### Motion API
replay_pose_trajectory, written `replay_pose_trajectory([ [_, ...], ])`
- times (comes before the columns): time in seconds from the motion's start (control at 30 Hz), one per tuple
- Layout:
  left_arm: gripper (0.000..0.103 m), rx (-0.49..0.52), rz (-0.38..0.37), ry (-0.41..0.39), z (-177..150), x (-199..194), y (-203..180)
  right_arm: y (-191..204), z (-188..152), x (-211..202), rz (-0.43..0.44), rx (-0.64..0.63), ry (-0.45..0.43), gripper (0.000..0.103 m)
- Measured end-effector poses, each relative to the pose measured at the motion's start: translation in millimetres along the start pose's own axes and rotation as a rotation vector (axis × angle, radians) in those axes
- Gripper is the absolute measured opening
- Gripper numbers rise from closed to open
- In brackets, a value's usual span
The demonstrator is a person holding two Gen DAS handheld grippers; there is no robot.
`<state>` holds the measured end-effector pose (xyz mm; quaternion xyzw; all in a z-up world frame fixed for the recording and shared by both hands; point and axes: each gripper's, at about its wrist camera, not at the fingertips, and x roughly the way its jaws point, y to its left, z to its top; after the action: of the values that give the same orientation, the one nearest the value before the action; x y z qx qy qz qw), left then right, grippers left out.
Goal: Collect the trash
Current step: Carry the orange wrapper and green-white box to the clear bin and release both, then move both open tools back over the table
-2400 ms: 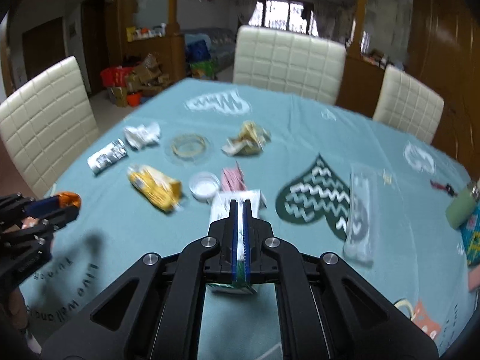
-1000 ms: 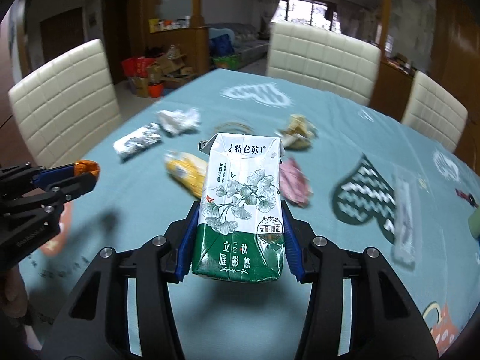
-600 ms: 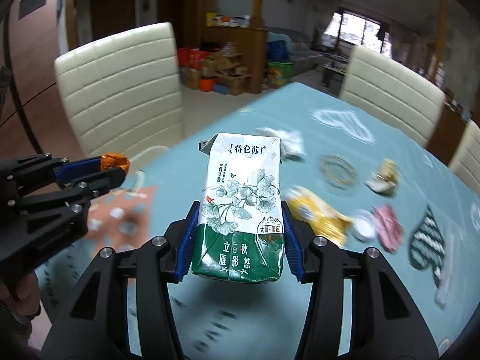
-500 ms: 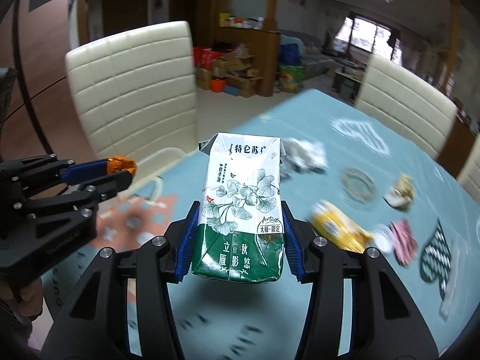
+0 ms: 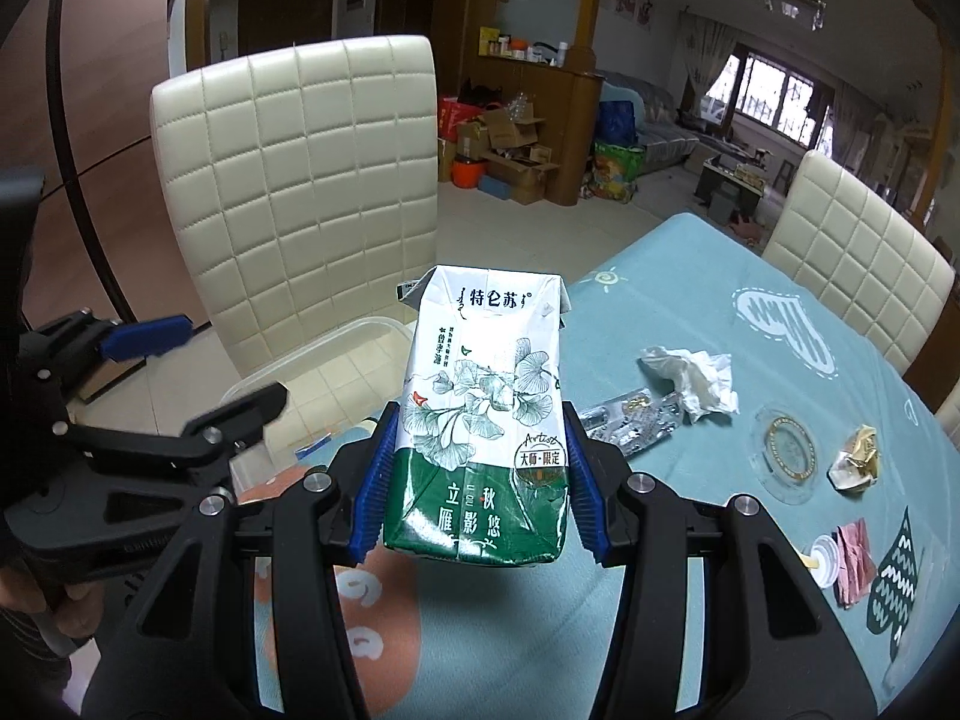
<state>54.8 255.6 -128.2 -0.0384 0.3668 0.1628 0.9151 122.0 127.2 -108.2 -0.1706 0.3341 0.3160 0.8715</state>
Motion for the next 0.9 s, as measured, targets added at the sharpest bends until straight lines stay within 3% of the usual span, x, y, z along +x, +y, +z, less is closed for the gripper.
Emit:
replay_pose_trajectory([
  [0.27, 0.08, -0.042, 0.088, 0.003, -10.3, 2.1, 43.3, 21.1, 7.0, 23.8, 0.035, -0.03, 0.038, 0.052],
  [0.6, 0.08, -0.098, 0.121, 0.012, -18.6, 2.1, 77.6, 58.2, 24.7, 42.4, 0.097, -0.091, 0.04, 0.053],
  [0.7, 0.08, -0.103, 0.125, 0.011, -19.9, 2.1, 81.1, 63.9, 28.0, 41.6, 0.086, -0.098, 0.018, 0.073],
  [0.9, 0.08, -0.108, 0.122, 0.01, -19.8, 0.6, 80.6, 63.3, 28.5, 38.5, 0.064, -0.093, 0.006, 0.075],
])
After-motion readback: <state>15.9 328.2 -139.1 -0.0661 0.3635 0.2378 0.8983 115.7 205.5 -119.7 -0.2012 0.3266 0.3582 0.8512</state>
